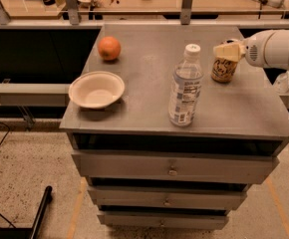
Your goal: Move orange can near blue plastic bottle
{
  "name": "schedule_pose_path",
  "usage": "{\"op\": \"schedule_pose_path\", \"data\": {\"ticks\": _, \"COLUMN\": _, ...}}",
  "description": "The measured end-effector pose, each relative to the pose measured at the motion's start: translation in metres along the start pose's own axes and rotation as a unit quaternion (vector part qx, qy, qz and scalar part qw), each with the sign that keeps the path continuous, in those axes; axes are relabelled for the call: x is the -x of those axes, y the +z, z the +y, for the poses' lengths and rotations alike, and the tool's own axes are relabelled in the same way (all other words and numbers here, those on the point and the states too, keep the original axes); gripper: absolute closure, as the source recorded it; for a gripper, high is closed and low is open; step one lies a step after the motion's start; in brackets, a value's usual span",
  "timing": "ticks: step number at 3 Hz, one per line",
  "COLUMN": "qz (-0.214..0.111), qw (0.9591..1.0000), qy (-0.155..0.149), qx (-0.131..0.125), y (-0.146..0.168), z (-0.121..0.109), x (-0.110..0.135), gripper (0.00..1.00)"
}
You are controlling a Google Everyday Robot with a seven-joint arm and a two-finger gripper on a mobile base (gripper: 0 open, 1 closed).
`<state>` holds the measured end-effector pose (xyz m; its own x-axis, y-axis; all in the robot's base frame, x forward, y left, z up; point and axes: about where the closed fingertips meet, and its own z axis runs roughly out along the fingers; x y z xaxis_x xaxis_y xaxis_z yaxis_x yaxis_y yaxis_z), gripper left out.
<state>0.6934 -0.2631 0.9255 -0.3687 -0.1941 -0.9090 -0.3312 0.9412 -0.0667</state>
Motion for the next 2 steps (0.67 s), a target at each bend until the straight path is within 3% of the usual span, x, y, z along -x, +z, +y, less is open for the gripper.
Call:
{"op": "schedule_pose_path", "data": {"ticks": 1, "qz": -0.011, "qw": 0.9996, "qy": 0.024, "qx": 0.012, "y": 0.001, "z": -0.004, "x": 0.0, "gripper": 0.65}}
{"op": "schedule_pose_path", "data": {"ticks": 2, "qz": -0.015, "qw": 0.9994, "qy": 0.013, "qx": 0.029, "y": -0.012, "z": -0.006, "x": 0.013, "gripper": 0.87}}
